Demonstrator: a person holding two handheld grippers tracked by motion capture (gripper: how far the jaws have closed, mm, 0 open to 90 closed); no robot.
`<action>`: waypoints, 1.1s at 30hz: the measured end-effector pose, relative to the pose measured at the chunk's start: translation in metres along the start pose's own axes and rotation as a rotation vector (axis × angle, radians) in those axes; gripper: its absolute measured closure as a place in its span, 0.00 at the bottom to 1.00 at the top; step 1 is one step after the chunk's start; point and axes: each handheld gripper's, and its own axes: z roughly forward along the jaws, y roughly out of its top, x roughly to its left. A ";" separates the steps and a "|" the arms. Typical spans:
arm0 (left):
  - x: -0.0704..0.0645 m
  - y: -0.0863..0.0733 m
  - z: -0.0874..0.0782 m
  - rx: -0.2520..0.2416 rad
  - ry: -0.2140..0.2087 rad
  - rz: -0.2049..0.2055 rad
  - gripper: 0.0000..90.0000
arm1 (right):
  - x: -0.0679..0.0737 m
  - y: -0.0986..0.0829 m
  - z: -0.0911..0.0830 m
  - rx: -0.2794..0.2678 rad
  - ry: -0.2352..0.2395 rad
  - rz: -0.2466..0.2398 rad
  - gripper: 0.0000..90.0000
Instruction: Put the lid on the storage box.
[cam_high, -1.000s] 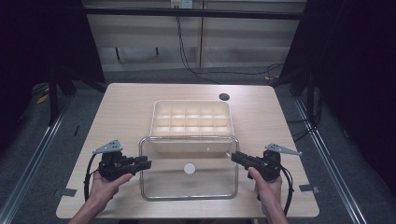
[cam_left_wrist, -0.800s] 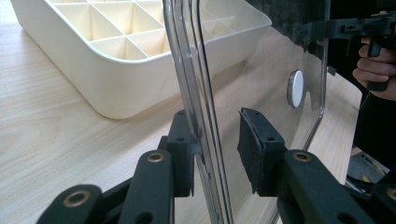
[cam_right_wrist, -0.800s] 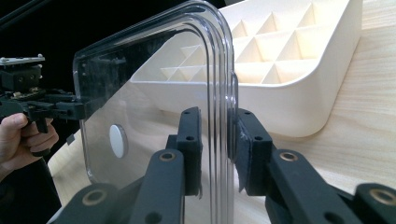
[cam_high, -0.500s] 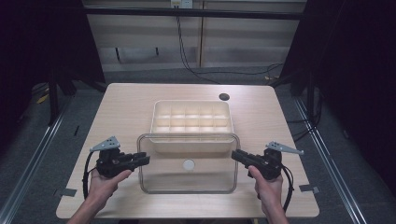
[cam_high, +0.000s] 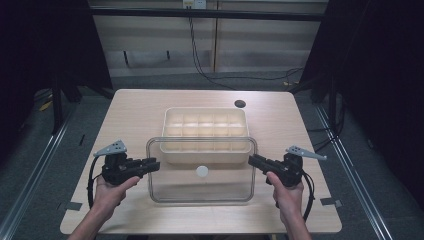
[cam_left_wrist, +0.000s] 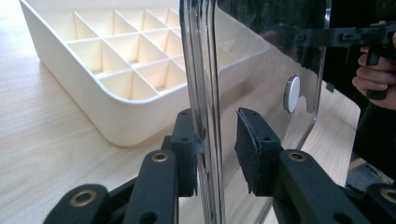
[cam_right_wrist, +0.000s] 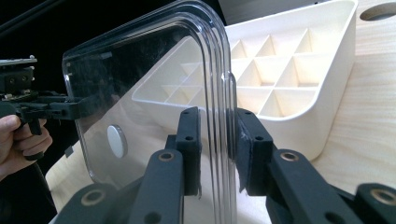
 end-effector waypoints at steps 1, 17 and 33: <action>0.001 0.002 0.000 0.003 -0.002 0.005 0.77 | 0.000 0.001 0.001 -0.002 0.001 0.001 0.81; 0.007 0.020 -0.002 -0.020 0.006 -0.003 0.77 | 0.001 0.024 0.008 -0.020 -0.003 -0.014 0.81; 0.008 0.051 0.001 -0.046 0.015 0.015 0.78 | -0.004 0.044 0.012 -0.045 -0.002 -0.012 0.80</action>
